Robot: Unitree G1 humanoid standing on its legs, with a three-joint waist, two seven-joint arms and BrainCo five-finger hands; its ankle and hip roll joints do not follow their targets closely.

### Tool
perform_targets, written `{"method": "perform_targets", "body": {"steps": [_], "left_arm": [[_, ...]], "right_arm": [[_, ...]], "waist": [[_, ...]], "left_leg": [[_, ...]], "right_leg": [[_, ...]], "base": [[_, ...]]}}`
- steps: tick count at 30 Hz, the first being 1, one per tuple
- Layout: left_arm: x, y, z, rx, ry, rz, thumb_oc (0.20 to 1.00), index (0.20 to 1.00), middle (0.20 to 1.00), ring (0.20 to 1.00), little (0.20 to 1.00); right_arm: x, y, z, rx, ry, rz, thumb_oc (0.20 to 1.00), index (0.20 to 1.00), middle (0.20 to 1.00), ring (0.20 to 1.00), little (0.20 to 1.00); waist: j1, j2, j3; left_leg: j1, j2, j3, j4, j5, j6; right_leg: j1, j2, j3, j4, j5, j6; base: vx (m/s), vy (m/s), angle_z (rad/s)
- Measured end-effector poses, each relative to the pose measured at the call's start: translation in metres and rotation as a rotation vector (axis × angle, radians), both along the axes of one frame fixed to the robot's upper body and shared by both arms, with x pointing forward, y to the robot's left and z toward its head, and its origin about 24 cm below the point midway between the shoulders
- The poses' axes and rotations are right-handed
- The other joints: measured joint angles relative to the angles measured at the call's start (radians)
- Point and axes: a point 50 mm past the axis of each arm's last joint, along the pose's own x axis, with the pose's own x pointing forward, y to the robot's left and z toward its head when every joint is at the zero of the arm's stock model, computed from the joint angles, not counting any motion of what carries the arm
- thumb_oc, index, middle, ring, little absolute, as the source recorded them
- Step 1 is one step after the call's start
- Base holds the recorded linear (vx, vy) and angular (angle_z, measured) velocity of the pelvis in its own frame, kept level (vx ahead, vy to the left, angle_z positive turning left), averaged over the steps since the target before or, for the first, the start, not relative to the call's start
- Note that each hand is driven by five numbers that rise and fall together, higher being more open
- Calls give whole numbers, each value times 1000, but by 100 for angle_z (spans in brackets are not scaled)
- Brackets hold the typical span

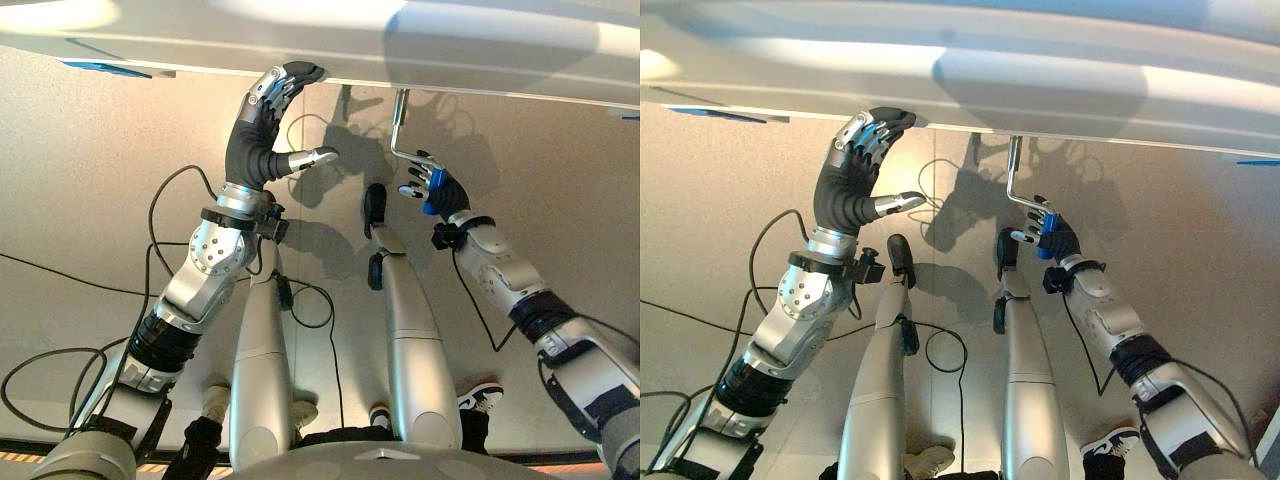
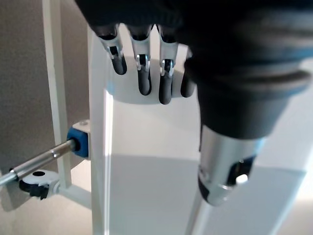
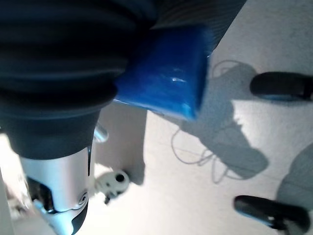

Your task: Raise the hospital bed

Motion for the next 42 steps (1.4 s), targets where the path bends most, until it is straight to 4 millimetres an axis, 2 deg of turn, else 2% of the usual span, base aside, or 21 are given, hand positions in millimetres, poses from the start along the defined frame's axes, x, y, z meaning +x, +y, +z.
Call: {"method": "perform_targets", "body": {"steps": [4, 12, 17, 29, 30, 32, 42], "left_arm": [[-1, -7, -2, 17, 5, -31, 1000, 1000, 1000, 1000, 1000], [-1, -7, 0, 18, -2, -33, 1000, 1000, 1000, 1000, 1000], [0, -10, 4, 7, -13, -39, 1000, 1000, 1000, 1000, 1000], [0, -11, 7, 6, -20, -40, 1000, 1000, 1000, 1000, 1000], [0, -11, 7, 6, -20, -40, 1000, 1000, 1000, 1000, 1000], [0, -11, 6, 6, -19, -40, 1000, 1000, 1000, 1000, 1000], [0, -11, 6, 5, -19, -40, 1000, 1000, 1000, 1000, 1000]], "right_arm": [[5, -6, 0, -22, 21, -17, 1000, 1000, 1000, 1000, 1000], [16, -8, -3, -24, 65, -69, 1000, 1000, 1000, 1000, 1000], [26, -17, -4, -103, 111, -151, 1000, 1000, 1000, 1000, 1000], [27, -18, -7, -131, 126, -172, 1000, 1000, 1000, 1000, 1000], [26, -17, -7, -119, 128, -172, 944, 944, 944, 944, 944], [25, -18, -10, -107, 136, -172, 200, 200, 200, 200, 200], [21, -14, -11, 20, 126, -162, 200, 200, 200, 200, 200]], "waist": [[11, -1, 0], [20, 0, 0], [37, 0, -1], [42, 0, -1], [43, 0, -1], [43, 0, -1], [42, 0, -1]], "left_leg": [[0, 1, -6, 0, 1, -2], [-2, 10, -17, -5, 7, -3], [-19, 13, -18, -5, 11, -9], [-19, 15, -25, -6, 16, -14], [-19, 14, -25, -6, 16, -14], [-19, 14, -25, -6, 16, -14], [-20, 13, -25, -7, 16, -14]], "right_leg": [[0, 0, -4, 6, -3, -1], [-4, 7, -16, 16, -7, -11], [-20, 10, -19, 14, -4, -17], [-21, 12, -22, 21, -8, -17], [-23, 11, -22, 26, -9, -18], [-24, 11, -22, 28, -11, -19], [-26, 10, -22, 29, -13, -19]], "base": [[2, 0, 1], [0, 0, 0], [0, 0, 0], [2, -14, 0], [0, 0, 0], [0, 0, 0], [0, 0, 0]]}}
